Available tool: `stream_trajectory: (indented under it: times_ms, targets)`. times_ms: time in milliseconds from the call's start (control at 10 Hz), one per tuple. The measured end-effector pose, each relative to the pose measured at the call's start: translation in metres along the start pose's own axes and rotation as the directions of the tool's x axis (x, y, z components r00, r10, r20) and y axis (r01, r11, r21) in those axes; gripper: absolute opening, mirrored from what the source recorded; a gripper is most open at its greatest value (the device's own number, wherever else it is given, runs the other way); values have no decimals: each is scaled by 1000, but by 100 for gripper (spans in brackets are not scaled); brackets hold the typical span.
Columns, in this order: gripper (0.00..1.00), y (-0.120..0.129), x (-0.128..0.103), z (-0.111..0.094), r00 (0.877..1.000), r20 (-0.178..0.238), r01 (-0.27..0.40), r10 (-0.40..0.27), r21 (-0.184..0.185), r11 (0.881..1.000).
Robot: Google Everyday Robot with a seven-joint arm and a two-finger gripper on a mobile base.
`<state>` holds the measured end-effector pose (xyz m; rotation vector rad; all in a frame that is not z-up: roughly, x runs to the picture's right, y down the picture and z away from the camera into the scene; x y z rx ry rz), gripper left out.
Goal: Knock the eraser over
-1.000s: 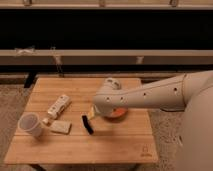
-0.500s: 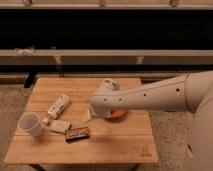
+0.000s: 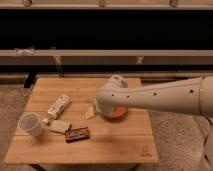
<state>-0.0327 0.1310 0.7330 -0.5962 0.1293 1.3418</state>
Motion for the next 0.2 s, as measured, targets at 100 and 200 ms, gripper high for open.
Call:
stream_trajectory:
  times_ms: [100,200]
  targets:
    - [80,1,0,0,1000,-1,1,-1,-2,1000]
    - [80,2,0,0,1000,-1,3,-3,-2,1000]
